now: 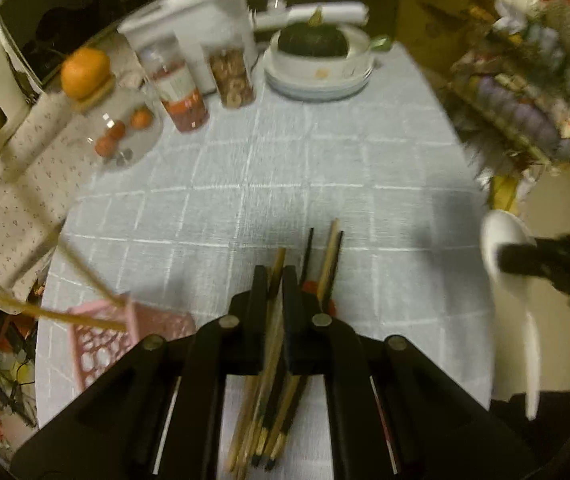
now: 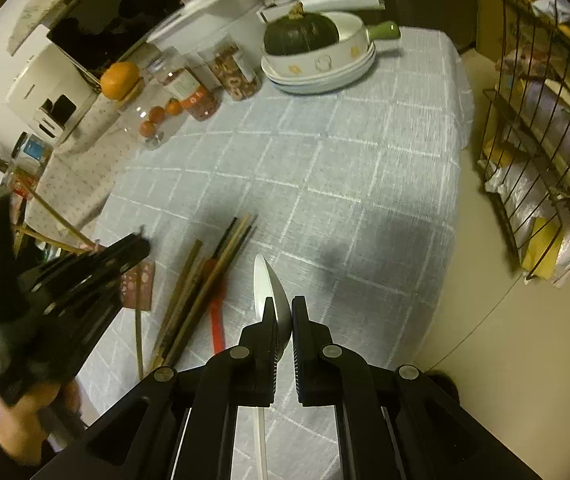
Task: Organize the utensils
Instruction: 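Carry the spoon and chopsticks toward the pink holder with both grippers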
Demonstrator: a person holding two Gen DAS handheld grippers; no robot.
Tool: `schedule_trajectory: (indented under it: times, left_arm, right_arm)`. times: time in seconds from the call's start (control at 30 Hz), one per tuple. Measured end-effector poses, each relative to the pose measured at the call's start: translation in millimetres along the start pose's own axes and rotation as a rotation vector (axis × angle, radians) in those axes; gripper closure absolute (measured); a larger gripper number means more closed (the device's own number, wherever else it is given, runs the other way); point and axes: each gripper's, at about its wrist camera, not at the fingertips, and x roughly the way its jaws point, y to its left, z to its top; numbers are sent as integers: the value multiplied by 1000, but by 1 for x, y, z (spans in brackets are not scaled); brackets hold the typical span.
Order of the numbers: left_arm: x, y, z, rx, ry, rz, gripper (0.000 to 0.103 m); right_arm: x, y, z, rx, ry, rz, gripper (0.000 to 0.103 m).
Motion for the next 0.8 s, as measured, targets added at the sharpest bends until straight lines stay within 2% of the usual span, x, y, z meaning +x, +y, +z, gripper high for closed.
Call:
schedule_trajectory:
  times: [0.2, 0.33, 0.5, 0.8]
  left_arm:
    - [-56, 21, -22, -29, -123, -32, 96]
    - [-89, 37, -33, -39, -185, -22, 97]
    - [-124, 57, -45, -90, -265, -58, 98]
    - [-179, 80, -53, -130, -417, -107, 98]
  right_arm:
    - [-21, 26, -7, -33, -94, 28, 97]
    - [-32, 48, -8, -74, -158, 36, 97]
    - [-42, 77, -10, -135, -252, 34, 97]
    - [-37, 115, -15, -203, -307, 56, 97]
